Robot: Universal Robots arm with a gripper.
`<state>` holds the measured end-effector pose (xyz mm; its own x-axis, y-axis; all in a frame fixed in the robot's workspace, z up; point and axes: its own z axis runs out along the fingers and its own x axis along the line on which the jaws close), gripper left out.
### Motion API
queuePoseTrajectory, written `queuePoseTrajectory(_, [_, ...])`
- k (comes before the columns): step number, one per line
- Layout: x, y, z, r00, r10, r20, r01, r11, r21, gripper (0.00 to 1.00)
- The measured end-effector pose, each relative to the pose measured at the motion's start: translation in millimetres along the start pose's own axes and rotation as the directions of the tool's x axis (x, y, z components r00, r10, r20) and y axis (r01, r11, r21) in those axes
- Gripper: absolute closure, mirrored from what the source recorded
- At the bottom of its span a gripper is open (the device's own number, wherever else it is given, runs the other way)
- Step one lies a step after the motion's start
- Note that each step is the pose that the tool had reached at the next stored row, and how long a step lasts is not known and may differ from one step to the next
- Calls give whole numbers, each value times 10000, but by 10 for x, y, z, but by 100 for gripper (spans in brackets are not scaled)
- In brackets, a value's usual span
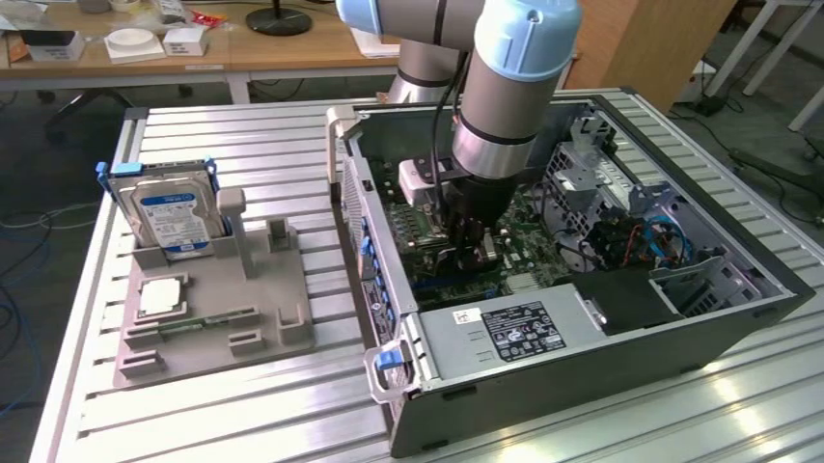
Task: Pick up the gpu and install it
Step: 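Insert the gpu into the slot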
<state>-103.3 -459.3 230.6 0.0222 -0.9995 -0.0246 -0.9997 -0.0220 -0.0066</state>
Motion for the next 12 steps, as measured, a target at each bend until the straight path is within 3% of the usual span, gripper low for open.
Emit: queuePoseTrajectory(12, [0,0,0,10000,0,0,0,10000,0,73])
